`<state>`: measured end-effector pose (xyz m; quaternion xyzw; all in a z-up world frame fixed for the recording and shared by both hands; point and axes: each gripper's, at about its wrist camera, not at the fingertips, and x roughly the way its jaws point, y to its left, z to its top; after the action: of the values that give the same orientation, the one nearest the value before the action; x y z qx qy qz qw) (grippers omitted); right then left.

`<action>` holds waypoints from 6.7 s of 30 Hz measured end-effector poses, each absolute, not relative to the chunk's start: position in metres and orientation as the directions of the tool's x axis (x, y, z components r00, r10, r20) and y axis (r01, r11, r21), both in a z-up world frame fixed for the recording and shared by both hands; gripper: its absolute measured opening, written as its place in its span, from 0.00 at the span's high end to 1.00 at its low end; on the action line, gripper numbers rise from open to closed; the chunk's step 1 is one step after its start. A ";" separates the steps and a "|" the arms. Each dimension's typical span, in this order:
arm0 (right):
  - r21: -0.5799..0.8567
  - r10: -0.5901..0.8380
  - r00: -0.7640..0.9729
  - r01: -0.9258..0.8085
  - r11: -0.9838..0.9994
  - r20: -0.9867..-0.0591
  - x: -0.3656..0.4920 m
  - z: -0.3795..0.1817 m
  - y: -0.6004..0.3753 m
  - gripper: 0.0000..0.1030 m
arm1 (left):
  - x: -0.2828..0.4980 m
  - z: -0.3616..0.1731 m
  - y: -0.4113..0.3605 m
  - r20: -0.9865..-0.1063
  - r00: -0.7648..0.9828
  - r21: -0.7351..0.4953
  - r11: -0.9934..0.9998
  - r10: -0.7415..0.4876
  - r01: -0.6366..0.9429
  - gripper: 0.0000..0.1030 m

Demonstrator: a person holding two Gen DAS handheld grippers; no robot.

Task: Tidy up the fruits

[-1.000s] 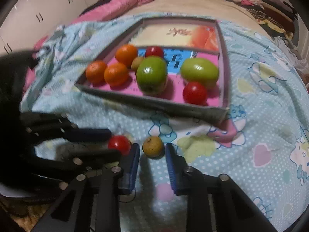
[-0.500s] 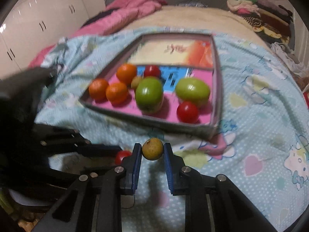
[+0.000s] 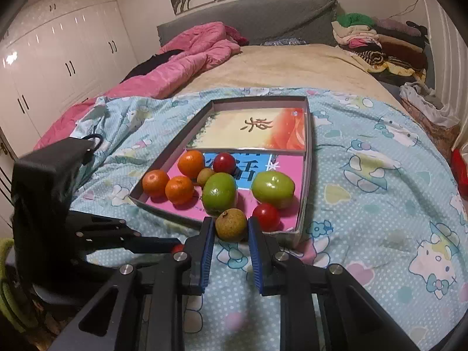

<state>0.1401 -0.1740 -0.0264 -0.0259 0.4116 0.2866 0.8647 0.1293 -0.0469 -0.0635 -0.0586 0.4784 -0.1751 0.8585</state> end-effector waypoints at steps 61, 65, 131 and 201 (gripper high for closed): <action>0.029 0.328 0.595 -0.455 0.890 -0.733 0.167 -0.047 -0.166 0.77 | 0.160 -0.052 -0.028 -0.763 0.613 -0.184 0.978 -0.207 0.102 0.73; 0.021 0.319 0.594 -0.453 0.891 -0.738 0.168 -0.050 -0.165 0.77 | 0.160 -0.052 -0.028 -0.762 0.614 -0.186 0.978 -0.207 0.099 0.73; 0.031 0.325 0.606 -0.444 0.895 -0.726 0.168 -0.050 -0.164 0.48 | 0.169 -0.053 -0.033 -0.743 0.627 -0.198 0.972 -0.234 0.128 0.68; 0.108 0.322 0.623 -0.355 0.928 -0.713 0.080 -0.007 -0.176 0.01 | 0.059 -0.032 -0.009 -0.816 0.576 -0.178 0.969 -0.047 -0.173 0.31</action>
<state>0.0800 -0.1761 -0.0066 -0.0215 0.3916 0.1879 0.9005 0.0586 -0.0091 -0.0325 -0.1199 0.4593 0.0360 0.8794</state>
